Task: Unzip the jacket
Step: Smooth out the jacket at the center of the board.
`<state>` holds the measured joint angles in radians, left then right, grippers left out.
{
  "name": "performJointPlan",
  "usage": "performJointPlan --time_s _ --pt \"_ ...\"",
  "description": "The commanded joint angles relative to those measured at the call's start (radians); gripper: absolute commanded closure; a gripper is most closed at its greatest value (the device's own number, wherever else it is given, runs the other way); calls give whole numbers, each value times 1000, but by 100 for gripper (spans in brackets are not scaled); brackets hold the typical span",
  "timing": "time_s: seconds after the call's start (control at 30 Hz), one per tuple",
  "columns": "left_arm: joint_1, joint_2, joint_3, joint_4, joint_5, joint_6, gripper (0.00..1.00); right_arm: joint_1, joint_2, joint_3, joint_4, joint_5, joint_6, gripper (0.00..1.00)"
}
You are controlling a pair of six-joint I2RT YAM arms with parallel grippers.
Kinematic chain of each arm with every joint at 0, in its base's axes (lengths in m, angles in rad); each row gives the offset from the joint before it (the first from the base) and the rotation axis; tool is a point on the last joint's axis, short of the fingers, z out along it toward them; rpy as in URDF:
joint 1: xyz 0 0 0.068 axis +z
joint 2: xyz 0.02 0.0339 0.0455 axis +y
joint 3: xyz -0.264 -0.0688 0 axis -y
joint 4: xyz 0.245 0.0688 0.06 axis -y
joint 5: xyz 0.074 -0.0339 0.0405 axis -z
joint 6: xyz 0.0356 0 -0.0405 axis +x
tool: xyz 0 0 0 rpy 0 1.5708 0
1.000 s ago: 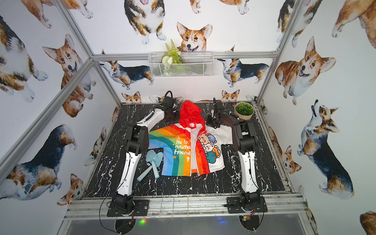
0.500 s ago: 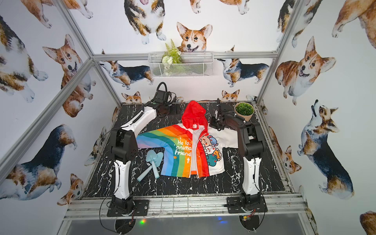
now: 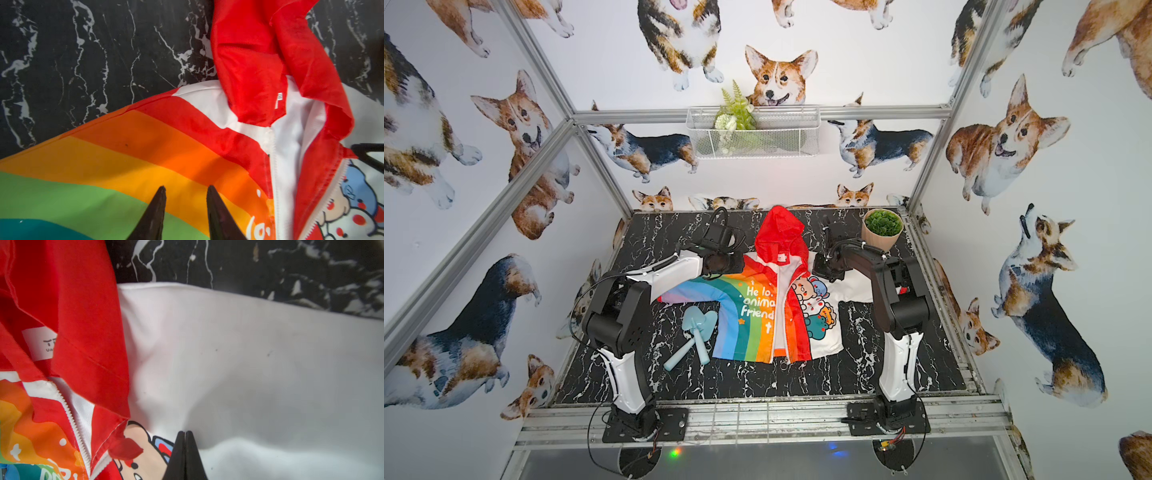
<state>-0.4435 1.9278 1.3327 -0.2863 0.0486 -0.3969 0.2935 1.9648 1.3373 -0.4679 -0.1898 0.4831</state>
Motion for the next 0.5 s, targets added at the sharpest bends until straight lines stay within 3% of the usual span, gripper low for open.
performJointPlan --time_s 0.0,0.47 --pt "-1 20 -28 56 -25 -20 65 2 7 -1 26 -65 22 100" --pt "-3 42 -94 93 -20 -29 66 3 54 20 77 -187 52 100"
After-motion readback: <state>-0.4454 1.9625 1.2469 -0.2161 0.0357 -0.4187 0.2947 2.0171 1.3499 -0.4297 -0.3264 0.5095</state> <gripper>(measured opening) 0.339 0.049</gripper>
